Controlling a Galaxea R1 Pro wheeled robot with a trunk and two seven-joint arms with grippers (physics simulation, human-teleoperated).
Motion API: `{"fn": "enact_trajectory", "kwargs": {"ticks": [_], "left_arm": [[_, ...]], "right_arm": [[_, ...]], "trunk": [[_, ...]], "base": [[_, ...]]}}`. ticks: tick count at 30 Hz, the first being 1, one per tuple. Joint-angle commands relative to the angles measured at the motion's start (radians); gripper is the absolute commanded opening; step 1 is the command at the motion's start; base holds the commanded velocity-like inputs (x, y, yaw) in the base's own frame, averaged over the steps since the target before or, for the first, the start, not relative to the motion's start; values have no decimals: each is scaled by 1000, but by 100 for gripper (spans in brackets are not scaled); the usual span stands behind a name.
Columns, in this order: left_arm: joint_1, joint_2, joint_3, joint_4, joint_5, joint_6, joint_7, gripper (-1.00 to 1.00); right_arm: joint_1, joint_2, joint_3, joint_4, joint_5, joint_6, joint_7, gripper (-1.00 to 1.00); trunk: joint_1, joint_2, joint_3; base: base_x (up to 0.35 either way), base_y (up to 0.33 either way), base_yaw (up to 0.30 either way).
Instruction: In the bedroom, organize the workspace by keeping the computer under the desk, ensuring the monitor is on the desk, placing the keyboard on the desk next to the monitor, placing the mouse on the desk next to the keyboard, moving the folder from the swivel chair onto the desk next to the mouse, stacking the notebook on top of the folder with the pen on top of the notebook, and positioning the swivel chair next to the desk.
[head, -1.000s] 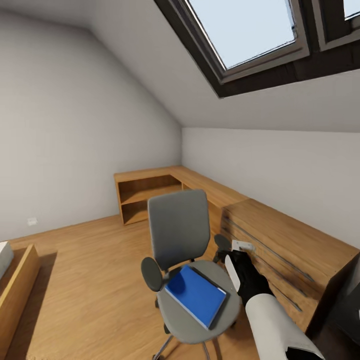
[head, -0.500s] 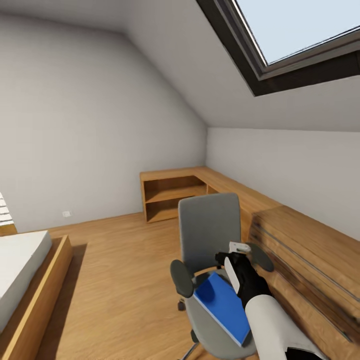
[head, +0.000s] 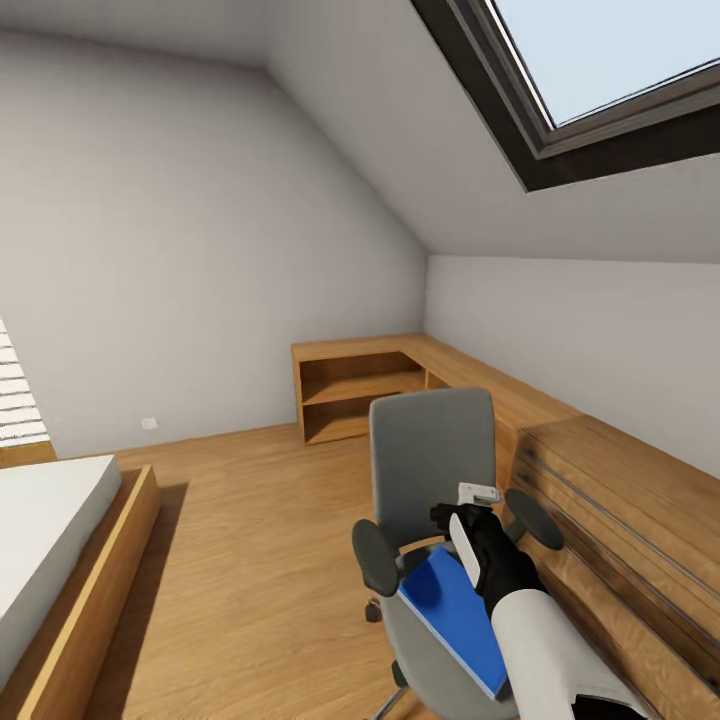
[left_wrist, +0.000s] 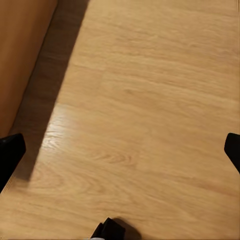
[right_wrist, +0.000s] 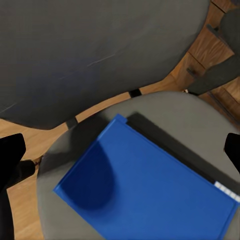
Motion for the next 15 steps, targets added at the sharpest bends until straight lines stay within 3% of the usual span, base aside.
{"fn": "enact_trajectory", "kwargs": {"ticks": [1,10,11,15], "left_arm": [[0,1,-5,-3,2,4,8,100],[0,-3,-4,-6,-12,3,5,100],[0,-3,-4,-108,-13,6,1,100],[0,-3,-3,-245,-12,25,2,100]], "right_arm": [[-1,1,-4,-2,7,6,1,100],[-1,-1,-6,-4,7,5,6,100],[0,-22,-7,14,8,-87,11,100],[-1,-31,-5,75,10,-168,11,100]], "trunk": [[0,-1,-1],[0,-1,-1],[0,-1,-1],[0,-1,-1]], "base": [[0,0,4],[0,0,1],[0,0,0],[0,0,0]]}}
